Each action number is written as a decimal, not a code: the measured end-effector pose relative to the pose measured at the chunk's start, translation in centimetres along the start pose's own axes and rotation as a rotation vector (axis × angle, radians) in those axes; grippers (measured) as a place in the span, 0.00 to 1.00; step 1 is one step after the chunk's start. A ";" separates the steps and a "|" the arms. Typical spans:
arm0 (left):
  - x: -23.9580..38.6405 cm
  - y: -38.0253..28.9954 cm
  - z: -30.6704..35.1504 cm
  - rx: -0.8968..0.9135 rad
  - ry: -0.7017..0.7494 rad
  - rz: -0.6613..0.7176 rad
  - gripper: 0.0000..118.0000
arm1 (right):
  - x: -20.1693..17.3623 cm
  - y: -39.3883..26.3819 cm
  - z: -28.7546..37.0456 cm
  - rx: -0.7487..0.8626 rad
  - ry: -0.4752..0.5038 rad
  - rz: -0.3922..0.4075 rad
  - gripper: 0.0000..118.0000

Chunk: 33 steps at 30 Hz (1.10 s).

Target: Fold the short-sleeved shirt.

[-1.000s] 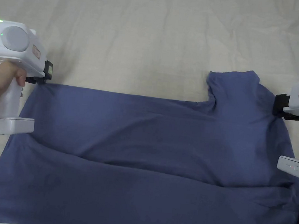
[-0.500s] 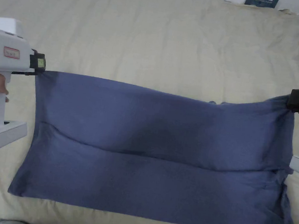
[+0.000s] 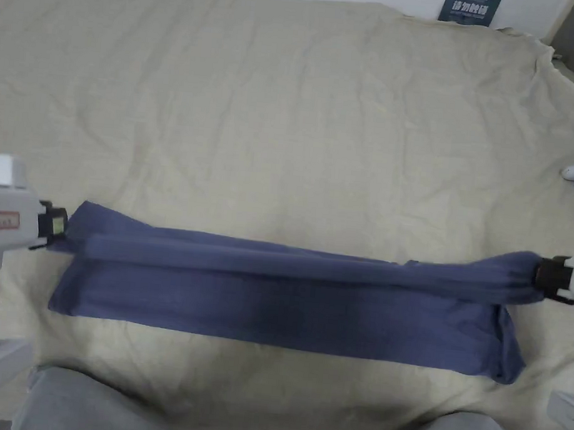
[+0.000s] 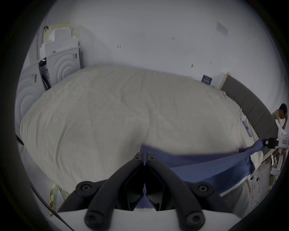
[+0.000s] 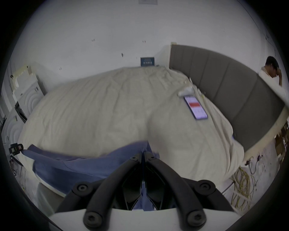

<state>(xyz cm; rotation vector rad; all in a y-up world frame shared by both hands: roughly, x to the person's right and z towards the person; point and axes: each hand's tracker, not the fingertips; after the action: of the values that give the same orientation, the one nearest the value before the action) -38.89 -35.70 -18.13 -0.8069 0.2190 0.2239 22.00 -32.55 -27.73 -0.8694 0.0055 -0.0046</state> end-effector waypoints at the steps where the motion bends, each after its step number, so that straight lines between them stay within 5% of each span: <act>1: -0.1 -1.0 -0.4 -0.019 0.015 -0.004 0.00 | 0.1 -1.2 -0.6 -0.028 -0.009 -0.005 0.01; 8: 0.1 -4.9 -2.7 -0.116 0.085 0.004 0.00 | 0.5 -6.8 -4.2 -0.188 -0.043 -0.018 0.01; 12: 0.2 -4.7 -2.6 -0.129 0.129 -0.001 0.16 | 1.2 -6.0 -3.6 -0.182 -0.017 -0.076 0.02; 13: -0.1 -4.1 -2.4 -0.140 0.148 -0.017 0.30 | 1.5 -5.3 -3.3 -0.191 -0.023 -0.066 0.09; 14: -0.5 -3.5 -2.1 -0.147 0.147 -0.014 0.50 | 1.5 -4.6 -2.5 -0.196 -0.012 -0.042 0.28; 15: -0.5 -2.6 -1.5 -0.154 0.148 -0.007 0.75 | 1.6 -4.0 -1.8 -0.178 -0.024 -0.011 0.64; 16: -0.6 -1.7 -0.7 -0.143 0.138 0.004 0.87 | 1.6 -3.2 -0.7 -0.121 -0.042 0.009 0.87; 17: -0.6 -0.7 0.2 -0.104 0.104 0.007 0.95 | 1.5 -2.2 0.6 -0.050 -0.072 0.029 0.98; 20: 0.4 2.6 2.9 0.033 0.085 0.015 0.97 | 1.1 0.7 4.1 0.115 -0.121 0.029 0.98; 29: 8.3 4.9 8.6 0.556 0.079 -0.084 0.95 | -3.9 1.9 11.5 0.656 -0.019 0.001 0.98; 31: 9.5 4.2 8.9 0.619 0.074 -0.101 0.87 | -4.7 1.4 11.4 0.691 -0.024 0.005 0.98; 33: 10.4 3.3 9.0 0.664 0.068 -0.125 0.66 | -5.3 0.7 11.2 0.704 -0.012 -0.008 0.95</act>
<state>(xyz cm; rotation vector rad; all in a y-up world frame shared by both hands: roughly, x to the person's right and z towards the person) -28.92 -25.74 -17.22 -0.1670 0.2844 -0.0020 16.78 -23.48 -21.00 -0.1653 -0.0110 -0.0082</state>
